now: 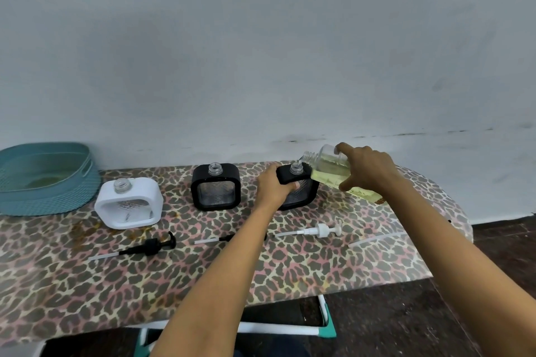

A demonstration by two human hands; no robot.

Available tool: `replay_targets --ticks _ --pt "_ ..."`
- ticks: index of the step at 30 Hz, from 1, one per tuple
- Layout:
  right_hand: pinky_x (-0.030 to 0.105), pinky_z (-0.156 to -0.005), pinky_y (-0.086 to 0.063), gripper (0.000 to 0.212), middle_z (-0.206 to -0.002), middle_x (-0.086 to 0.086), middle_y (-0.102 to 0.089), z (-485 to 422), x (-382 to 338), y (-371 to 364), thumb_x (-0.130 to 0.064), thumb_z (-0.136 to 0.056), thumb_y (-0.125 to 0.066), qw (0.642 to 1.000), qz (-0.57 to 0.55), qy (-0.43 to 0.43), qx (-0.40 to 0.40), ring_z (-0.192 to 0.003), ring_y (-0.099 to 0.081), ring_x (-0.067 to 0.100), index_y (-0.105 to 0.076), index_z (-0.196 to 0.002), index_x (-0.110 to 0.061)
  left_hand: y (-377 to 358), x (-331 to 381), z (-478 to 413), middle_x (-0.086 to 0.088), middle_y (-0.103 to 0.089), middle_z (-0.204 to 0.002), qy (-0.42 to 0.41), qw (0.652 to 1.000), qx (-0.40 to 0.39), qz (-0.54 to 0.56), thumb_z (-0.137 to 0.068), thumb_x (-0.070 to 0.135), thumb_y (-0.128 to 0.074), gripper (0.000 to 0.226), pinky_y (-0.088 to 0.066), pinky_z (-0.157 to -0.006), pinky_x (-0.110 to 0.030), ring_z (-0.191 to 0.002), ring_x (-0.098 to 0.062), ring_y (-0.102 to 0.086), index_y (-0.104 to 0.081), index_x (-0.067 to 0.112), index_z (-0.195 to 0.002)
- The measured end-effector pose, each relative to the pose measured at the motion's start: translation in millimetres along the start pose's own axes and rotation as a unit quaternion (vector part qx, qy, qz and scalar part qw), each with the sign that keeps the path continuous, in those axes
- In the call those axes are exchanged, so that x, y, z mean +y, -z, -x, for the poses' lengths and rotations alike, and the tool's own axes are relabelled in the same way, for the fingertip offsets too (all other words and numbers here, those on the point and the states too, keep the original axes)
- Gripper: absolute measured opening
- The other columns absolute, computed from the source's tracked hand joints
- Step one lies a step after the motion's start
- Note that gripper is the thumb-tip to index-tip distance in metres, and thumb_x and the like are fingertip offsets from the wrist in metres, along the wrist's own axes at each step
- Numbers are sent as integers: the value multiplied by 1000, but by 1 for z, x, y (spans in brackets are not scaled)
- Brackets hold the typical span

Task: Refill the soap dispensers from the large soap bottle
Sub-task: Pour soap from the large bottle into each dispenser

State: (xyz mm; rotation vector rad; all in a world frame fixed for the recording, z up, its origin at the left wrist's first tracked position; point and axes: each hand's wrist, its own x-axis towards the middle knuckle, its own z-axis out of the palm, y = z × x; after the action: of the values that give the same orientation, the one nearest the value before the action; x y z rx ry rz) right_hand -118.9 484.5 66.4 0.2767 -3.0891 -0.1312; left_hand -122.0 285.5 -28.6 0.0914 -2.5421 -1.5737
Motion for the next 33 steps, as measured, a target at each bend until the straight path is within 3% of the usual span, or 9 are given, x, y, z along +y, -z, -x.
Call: replay_targets --ticks 33 --pt "33 -66 -46 83 -103 3 -64 -5 -1 4 -43 -63 -83 1000 12 4 -11 -89 -61 26 -37 -130 -28 0 0 -1 -5 -63 -108 0 1000 -4 0 -70 11 -79 47 -42 -78 -22 -93 -13 -54 -58 11 -111"
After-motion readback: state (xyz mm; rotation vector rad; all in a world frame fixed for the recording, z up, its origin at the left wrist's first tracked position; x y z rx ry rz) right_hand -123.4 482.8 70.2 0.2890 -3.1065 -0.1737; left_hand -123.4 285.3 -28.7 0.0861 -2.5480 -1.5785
